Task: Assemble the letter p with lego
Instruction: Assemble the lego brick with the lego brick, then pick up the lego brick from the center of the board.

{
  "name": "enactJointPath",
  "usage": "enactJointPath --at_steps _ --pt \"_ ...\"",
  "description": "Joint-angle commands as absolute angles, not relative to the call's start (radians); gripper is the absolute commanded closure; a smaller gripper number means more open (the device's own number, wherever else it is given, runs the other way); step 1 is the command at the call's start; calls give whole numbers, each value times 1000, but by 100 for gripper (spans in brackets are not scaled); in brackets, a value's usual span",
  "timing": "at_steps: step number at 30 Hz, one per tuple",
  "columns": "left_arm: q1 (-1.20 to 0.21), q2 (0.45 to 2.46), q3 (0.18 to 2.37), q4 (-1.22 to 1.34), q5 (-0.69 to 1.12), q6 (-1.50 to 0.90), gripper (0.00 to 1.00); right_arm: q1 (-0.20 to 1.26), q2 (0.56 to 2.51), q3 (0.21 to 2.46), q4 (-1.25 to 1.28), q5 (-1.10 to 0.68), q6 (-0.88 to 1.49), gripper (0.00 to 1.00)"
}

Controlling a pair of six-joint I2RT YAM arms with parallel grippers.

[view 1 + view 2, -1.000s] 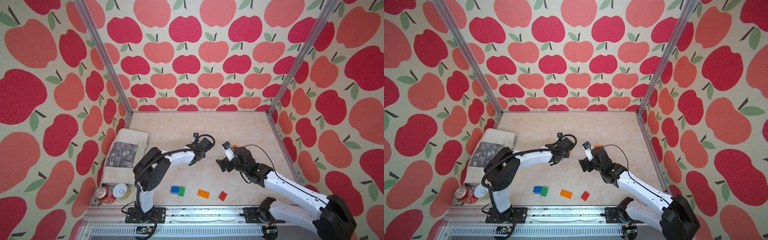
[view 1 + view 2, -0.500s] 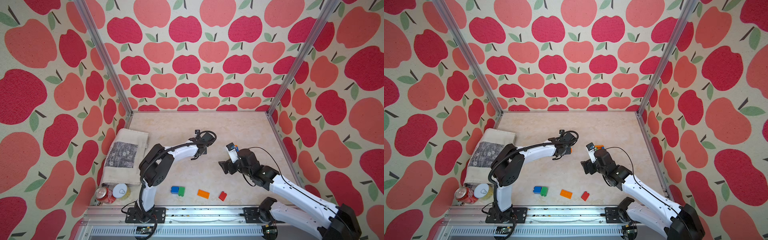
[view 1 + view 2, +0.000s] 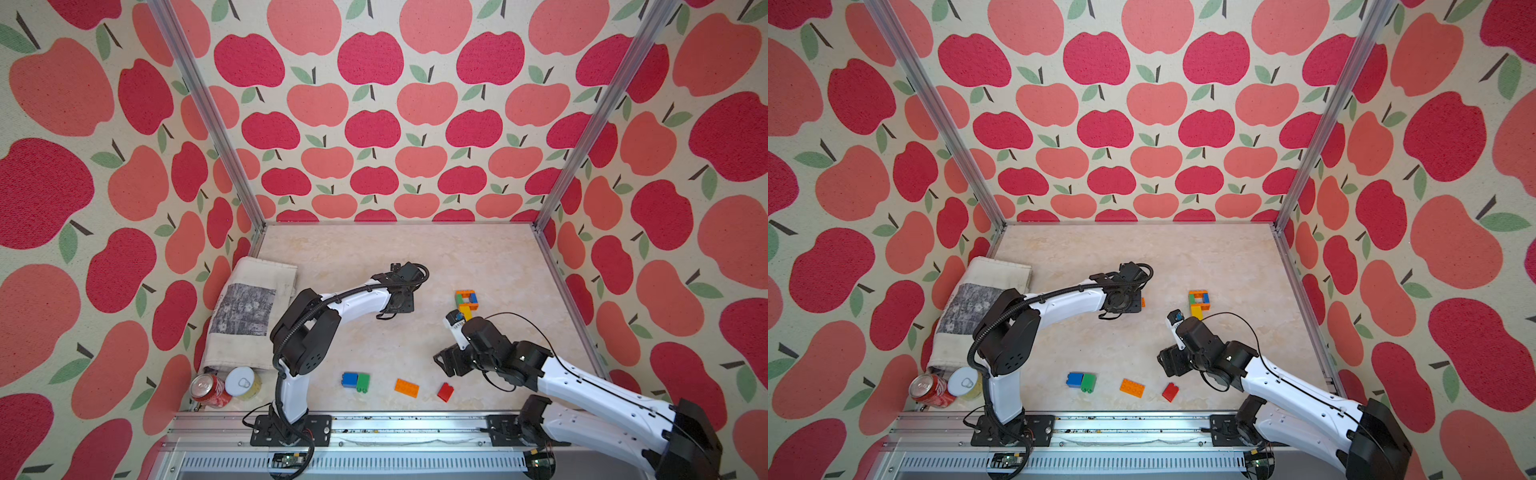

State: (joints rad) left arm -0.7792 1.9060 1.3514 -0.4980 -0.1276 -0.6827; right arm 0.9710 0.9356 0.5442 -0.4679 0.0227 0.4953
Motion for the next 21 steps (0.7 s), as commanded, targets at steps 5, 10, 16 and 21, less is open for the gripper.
enactJointPath --at_steps 5,10,16,21 --pt "-776 1688 1201 -455 -153 -673 42 1153 904 536 -699 95 847 19" --pt "-770 1565 1060 -403 -210 -675 36 1324 911 519 -674 143 1056 21" --pt "-749 1457 935 -342 -226 -675 34 1400 985 504 -628 83 1174 26" --pt "-732 1408 884 -318 -227 -676 34 1402 1058 476 -514 45 1177 33"
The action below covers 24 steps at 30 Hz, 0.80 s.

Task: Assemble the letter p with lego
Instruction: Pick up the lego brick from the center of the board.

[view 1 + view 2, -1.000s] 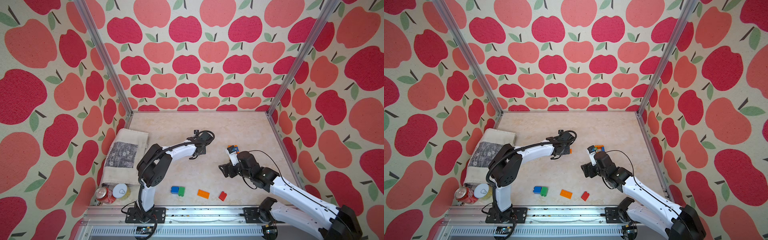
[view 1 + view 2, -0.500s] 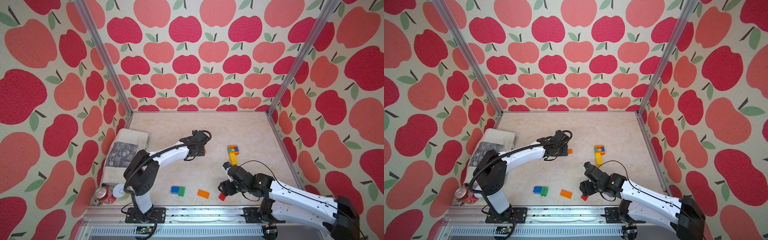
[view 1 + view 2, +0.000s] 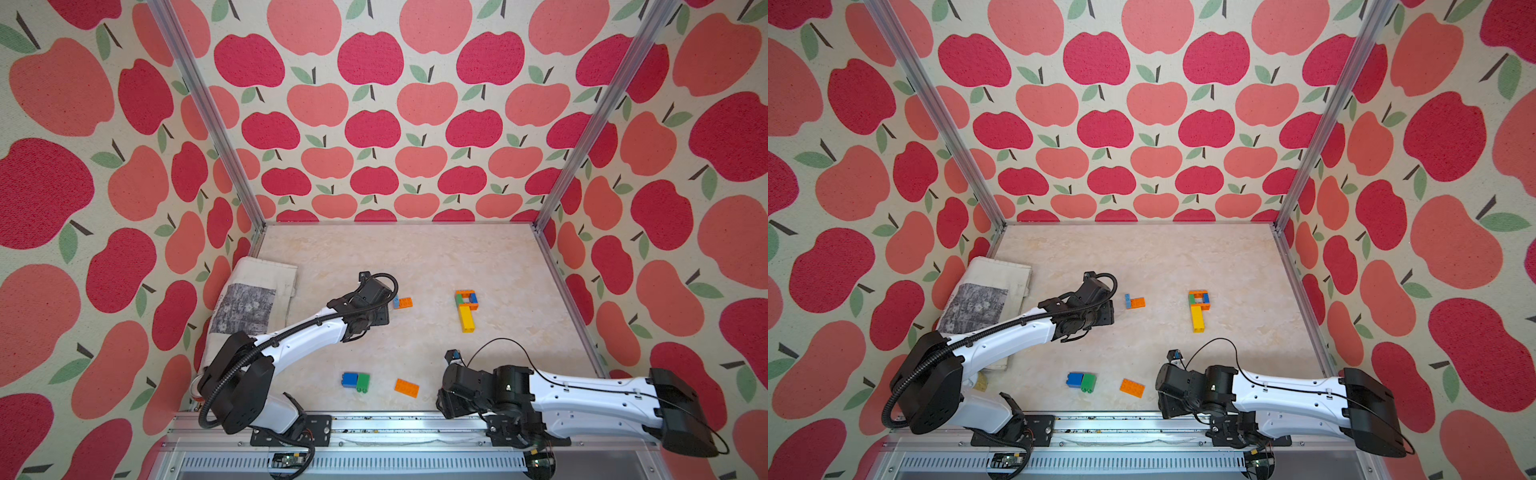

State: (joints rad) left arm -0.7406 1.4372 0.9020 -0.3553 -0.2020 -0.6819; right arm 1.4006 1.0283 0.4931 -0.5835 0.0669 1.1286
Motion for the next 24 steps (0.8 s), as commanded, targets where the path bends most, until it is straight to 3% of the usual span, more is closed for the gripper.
enactJointPath --at_steps 1,4,24 --pt "-732 1399 877 -316 -225 -676 34 1399 1082 476 -491 38 1170 37" --pt "-731 1374 862 -320 -230 -676 34 1387 1147 507 -494 35 1147 42" --pt "-706 1294 792 -321 -225 -683 34 1327 1412 682 -566 242 1020 48"
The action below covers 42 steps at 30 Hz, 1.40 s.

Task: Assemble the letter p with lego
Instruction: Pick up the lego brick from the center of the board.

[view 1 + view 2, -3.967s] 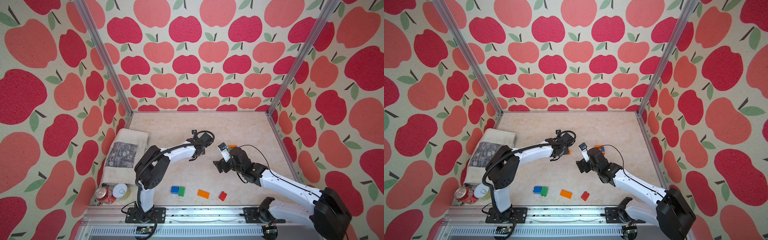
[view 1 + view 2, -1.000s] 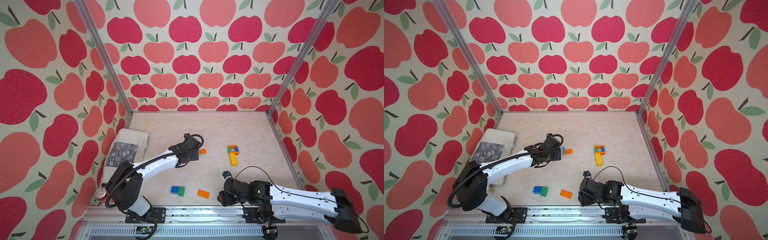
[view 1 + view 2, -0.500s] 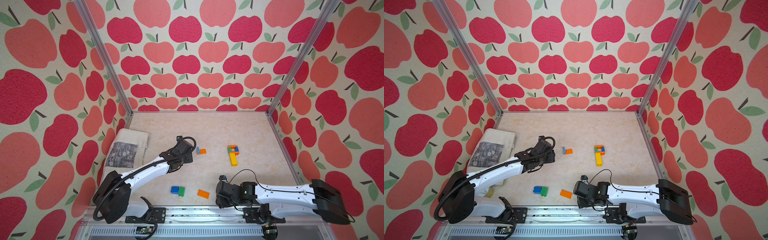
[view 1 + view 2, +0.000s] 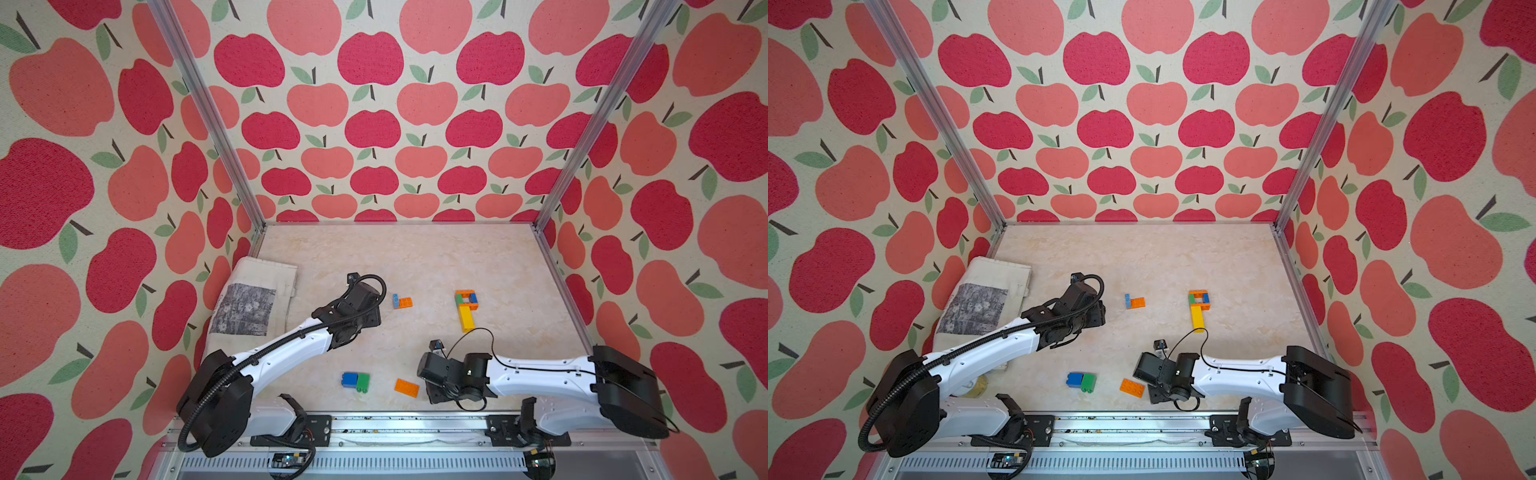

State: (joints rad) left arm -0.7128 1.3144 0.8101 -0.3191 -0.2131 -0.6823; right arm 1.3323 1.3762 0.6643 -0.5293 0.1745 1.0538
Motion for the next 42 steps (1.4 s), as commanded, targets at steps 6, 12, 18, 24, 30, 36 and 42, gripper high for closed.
enactJointPath --at_steps 6,12,18,24,30,36,42 --pt "-704 1263 786 -327 -216 -681 33 1319 1502 740 -574 299 976 50" --pt "-696 1238 777 -340 -218 -676 33 1300 1548 768 -545 287 937 45" --pt "-683 1220 762 -339 -192 -680 33 1296 1544 767 -560 292 922 65" --pt "-649 1221 778 -343 -64 -660 33 1287 1408 747 -477 347 729 69" --pt "-648 1226 829 -361 91 -612 34 1219 1307 722 -234 311 398 69" --pt "-647 1203 857 -348 237 -595 35 1148 1284 603 242 275 72 69" --pt "-649 1188 880 -347 327 -570 38 1080 1355 514 628 164 -60 70"
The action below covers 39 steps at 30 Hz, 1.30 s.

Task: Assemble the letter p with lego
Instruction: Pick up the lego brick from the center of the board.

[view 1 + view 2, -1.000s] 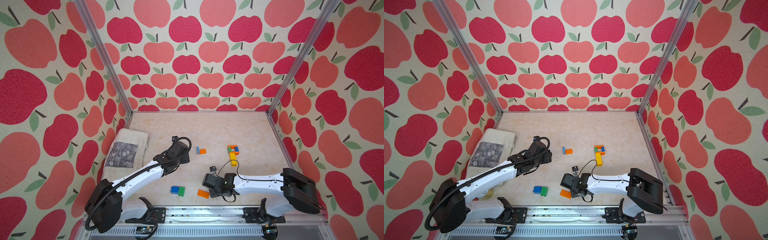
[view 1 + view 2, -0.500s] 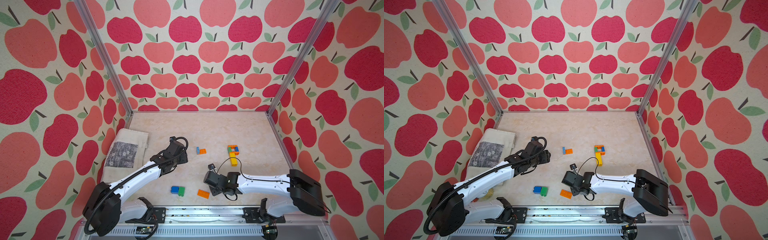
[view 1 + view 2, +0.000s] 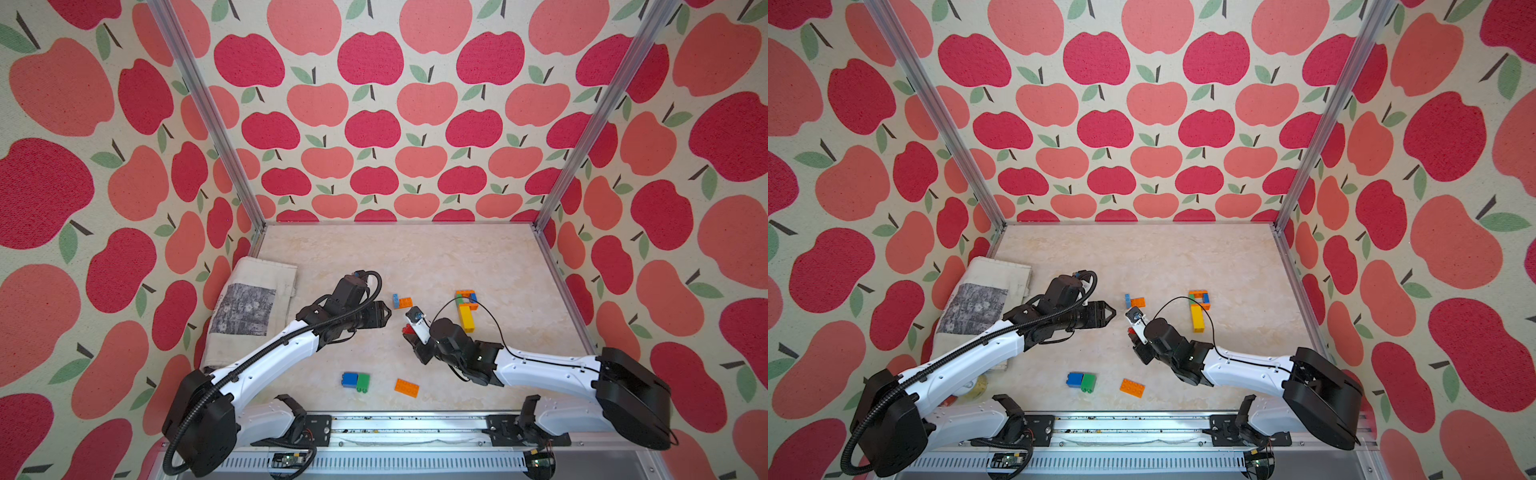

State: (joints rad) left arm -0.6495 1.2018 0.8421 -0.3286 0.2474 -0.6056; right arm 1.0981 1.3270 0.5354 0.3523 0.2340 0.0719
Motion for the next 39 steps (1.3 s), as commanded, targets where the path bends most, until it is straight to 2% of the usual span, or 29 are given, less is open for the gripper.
enactJointPath --at_steps 1,10,23,33,36,39 --pt "-650 1192 887 -351 336 -565 39 1076 1367 512 658 146 -72 70" --pt "-667 1247 924 -364 388 -537 51 1065 1429 484 828 74 -111 70" --pt "-691 1310 962 -387 370 -531 76 1061 1435 489 850 101 -105 71" --pt "-690 1323 970 -398 376 -523 77 1034 1438 517 811 115 -65 71" --pt "-690 1327 977 -404 376 -517 70 1019 1434 517 804 98 -41 72" --pt "-688 1327 981 -406 381 -510 70 1014 1432 517 801 88 -38 72"
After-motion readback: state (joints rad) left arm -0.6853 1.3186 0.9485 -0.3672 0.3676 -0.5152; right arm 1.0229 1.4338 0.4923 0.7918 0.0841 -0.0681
